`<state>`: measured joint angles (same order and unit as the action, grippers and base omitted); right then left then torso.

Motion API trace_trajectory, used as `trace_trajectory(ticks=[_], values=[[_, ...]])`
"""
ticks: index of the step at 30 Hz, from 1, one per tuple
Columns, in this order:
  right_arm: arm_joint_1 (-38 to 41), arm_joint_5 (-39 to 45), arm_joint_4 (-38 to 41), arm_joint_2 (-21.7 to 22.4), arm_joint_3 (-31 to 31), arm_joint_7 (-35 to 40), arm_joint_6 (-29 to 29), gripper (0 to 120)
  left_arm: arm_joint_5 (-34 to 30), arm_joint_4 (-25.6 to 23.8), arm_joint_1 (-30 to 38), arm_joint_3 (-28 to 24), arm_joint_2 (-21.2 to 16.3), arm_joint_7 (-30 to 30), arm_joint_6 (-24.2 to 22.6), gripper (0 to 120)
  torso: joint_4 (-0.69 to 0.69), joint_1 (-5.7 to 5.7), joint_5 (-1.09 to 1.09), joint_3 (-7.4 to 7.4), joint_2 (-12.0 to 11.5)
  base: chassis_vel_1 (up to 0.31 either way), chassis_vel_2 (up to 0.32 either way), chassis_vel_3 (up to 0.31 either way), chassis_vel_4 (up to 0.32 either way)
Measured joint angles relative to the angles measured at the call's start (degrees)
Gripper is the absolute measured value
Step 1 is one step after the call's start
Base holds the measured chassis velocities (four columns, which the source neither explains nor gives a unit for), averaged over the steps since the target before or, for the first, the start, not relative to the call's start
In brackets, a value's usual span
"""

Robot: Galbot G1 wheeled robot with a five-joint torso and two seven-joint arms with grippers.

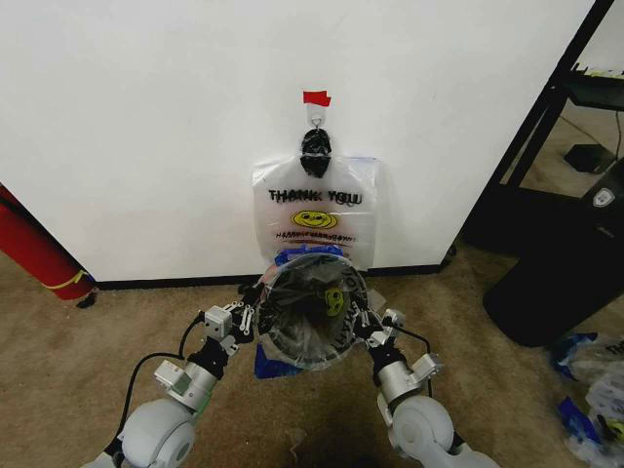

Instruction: Pick up the garbage bag from the wall and place it over the trash bin.

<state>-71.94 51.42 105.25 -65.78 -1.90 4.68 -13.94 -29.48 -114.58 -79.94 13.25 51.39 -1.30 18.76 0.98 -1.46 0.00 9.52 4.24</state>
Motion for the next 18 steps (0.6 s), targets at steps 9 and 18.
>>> trace_trajectory(ticks=[9, 18], values=[[0.2, 0.1, -0.5, -0.4, -0.1, 0.0, 0.1, 0, -3.1, 5.0, 2.7, 0.9, -0.4, -0.1, 2.5, 33, 0.01, 0.00, 0.00, 0.00, 0.0, 0.000, 0.000, 0.000, 0.000], [1.2, 2.8, -2.6, -1.0, -1.4, 2.7, 0.1, 0, -2.7, 8.9, 3.7, 3.3, -1.2, 0.9, 2.8, 68, 0.01, 0.00, -0.01, 0.00, 0.0, 0.000, 0.000, 0.000, 0.000]])
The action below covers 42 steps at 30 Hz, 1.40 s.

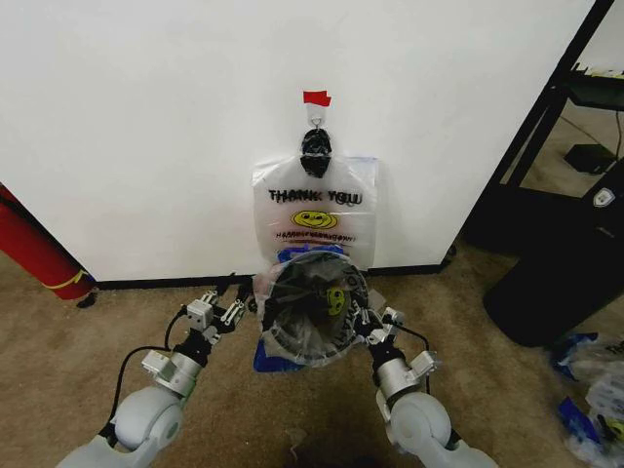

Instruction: Pick up the garbage bag from the wall and place it over the trash bin.

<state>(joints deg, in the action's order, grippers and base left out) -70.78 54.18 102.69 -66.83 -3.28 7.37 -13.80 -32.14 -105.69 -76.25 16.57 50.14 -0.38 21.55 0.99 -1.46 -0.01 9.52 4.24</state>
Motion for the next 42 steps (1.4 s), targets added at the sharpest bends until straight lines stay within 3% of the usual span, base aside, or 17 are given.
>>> trace_trajectory(ticks=[4, 6, 9, 12, 24, 42], values=[[0.1, 1.1, -0.3, -0.1, -0.5, 1.7, 0.1, 0, -2.6, -2.4, -1.8, 2.1, -1.1, -2.5, 0.7, 79, 0.00, 0.00, 0.01, 0.00, 0.0, 0.000, 0.000, 0.000, 0.000], [0.4, 2.0, -0.3, -0.3, -0.8, 3.5, 0.5, 0, -4.8, -4.5, -4.7, 3.8, -2.8, -11.0, 2.9, 88, -0.02, 0.00, 0.03, 0.00, 0.0, 0.000, 0.000, 0.000, 0.000], [0.8, 3.3, -0.3, -0.3, -1.2, 5.5, 1.0, 0, -3.2, -5.2, -7.8, 4.3, -4.8, -22.4, 6.0, 98, -0.02, 0.00, 0.02, 0.00, 0.0, 0.000, 0.000, 0.000, 0.000], [1.0, 4.1, 0.2, -0.5, -1.2, 6.2, 1.5, 0, -0.6, -4.3, -8.1, 2.9, -5.5, -25.3, 6.5, 100, -0.02, 0.00, 0.02, 0.00, 0.0, 0.000, 0.000, 0.000, 0.000], [0.8, 3.6, 1.5, -0.6, -0.9, 5.9, 1.7, 0, 5.4, 1.2, -4.5, -0.4, -4.0, -21.3, 3.1, 100, 0.00, 0.00, 0.02, 0.00, 0.0, 0.000, 0.000, 0.000, 0.000], [1.0, 2.7, 2.5, -0.4, -0.4, 4.8, 1.8, 0, 5.4, 3.6, -3.6, -0.2, -3.4, -23.8, 1.9, 35, -0.01, 0.00, 0.01, 0.00, 0.0, 0.000, 0.000, 0.000, 0.000]])
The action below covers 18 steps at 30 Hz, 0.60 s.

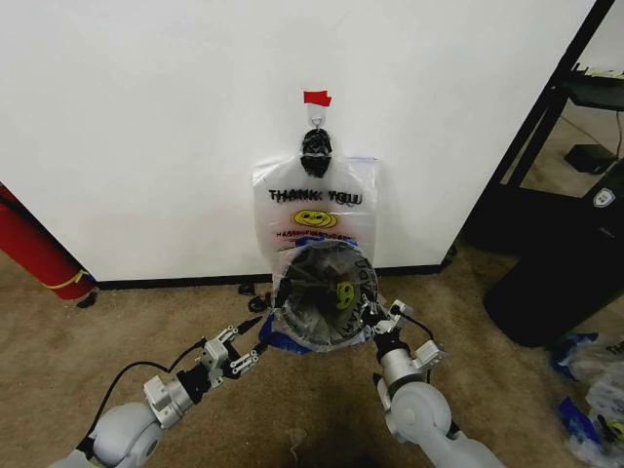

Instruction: Pick up the garbage bag from the wall and place it over the trash bin.

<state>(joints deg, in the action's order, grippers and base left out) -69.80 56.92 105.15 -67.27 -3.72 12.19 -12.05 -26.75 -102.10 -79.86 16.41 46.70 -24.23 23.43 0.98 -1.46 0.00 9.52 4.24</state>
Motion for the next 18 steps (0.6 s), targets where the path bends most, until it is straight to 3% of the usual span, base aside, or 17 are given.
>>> trace_trajectory(ticks=[4, 9, 18], values=[[0.0, -0.1, 0.1, 0.1, 0.0, -0.1, 0.0, 0, -0.2, 0.1, 0.0, 0.0, -0.1, -0.5, 0.0, 23, 0.00, 0.00, 0.00, 0.00, 0.0, 0.000, 0.000, 0.000, 0.000], [0.1, -0.3, 0.1, 0.1, -0.1, -0.2, 0.0, 0, -1.5, 0.2, 0.1, 0.1, -0.1, -3.1, 0.3, 1, 0.00, 0.00, 0.00, 0.00, 0.0, 0.000, 0.000, 0.000, 0.000], [-0.7, 0.2, 2.3, 0.4, 0.6, 0.6, 1.0, 0, 0.3, 1.8, 0.9, 0.1, 0.7, -4.2, 1.6, 0, 0.00, 0.00, 0.00, 0.00, 0.0, 0.000, 0.000, 0.000, 0.000]])
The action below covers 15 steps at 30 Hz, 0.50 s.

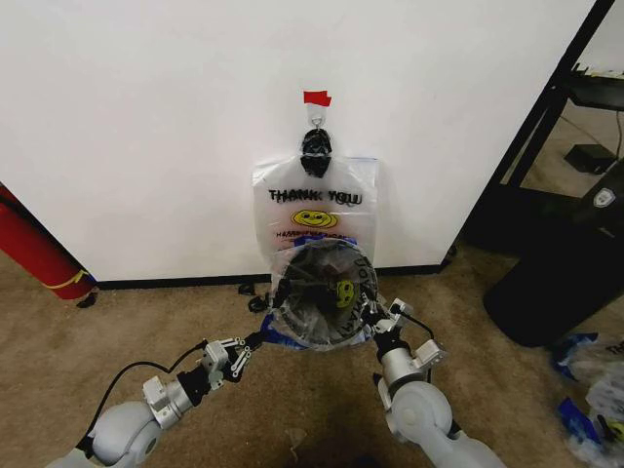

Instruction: Pick up the garbage bag from the wall and place it over the trash bin.

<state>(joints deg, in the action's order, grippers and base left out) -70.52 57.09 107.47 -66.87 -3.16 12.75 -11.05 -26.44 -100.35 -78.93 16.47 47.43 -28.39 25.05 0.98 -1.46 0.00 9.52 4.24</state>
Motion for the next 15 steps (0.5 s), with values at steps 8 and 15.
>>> trace_trajectory(ticks=[8, 15], values=[[-1.6, 0.0, 3.3, 1.9, 1.1, 2.5, 5.4, 0, 3.6, 2.9, 1.2, 0.3, 1.5, 0.7, 1.0, 0, 0.01, 0.00, 0.00, 0.00, 0.0, 0.000, 0.000, 0.000, 0.000], [-2.0, -0.1, 4.1, 2.3, 1.2, 2.8, 7.0, 0, 4.2, 4.2, 1.5, 0.4, 1.7, 1.6, 1.4, 0, 0.00, 0.00, 0.00, 0.00, 0.0, 0.000, 0.000, 0.000, 0.000]])
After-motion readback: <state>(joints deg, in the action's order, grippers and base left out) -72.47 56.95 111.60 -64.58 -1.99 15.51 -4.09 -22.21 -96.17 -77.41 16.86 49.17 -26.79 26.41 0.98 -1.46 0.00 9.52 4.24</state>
